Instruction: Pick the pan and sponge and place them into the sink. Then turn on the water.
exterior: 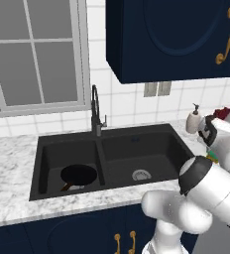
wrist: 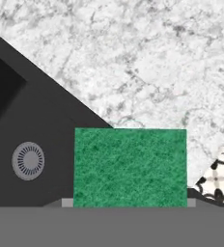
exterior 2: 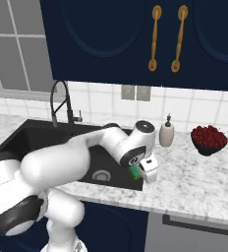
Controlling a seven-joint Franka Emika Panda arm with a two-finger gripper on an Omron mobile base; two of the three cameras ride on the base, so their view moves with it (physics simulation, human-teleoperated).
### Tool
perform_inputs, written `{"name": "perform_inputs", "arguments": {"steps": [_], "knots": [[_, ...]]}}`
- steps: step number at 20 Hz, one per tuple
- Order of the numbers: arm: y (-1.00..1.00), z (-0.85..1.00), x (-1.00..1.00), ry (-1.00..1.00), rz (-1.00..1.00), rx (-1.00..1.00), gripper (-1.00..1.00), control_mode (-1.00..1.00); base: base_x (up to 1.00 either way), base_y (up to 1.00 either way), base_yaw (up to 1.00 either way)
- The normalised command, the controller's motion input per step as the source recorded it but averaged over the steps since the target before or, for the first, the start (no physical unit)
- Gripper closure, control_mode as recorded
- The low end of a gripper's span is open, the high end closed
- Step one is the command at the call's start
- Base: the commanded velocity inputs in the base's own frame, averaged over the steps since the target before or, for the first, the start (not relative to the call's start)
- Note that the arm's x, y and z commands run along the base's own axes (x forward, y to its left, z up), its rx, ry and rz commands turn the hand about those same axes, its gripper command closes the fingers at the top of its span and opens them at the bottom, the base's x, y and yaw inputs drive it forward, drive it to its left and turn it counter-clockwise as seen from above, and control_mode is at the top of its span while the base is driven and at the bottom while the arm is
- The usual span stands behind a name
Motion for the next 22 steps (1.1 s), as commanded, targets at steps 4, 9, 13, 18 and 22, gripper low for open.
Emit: {"name": "perform_inputs", "arguments": {"steps": [4,9,13,18,22], "knots": [[1.0,0.51,-0.36,-0.01,0.13,-0.22,1.0,-1.0,0.0,0.0,0.0],[1.0,0.45,-0.2,0.0,0.12,-0.19,1.0,-1.0,0.0,0.0,0.0],[1.0,0.51,0.0,0.01,0.1,-0.07,1.0,-1.0,0.0,0.0,0.0],[1.0,0.43,0.06,0.09,0.04,-0.01,1.0,-1.0,0.0,0.0,0.0],[1.0,0.4,0.28,0.24,0.07,-0.04,1.0,-1.0,0.0,0.0,0.0]]}}
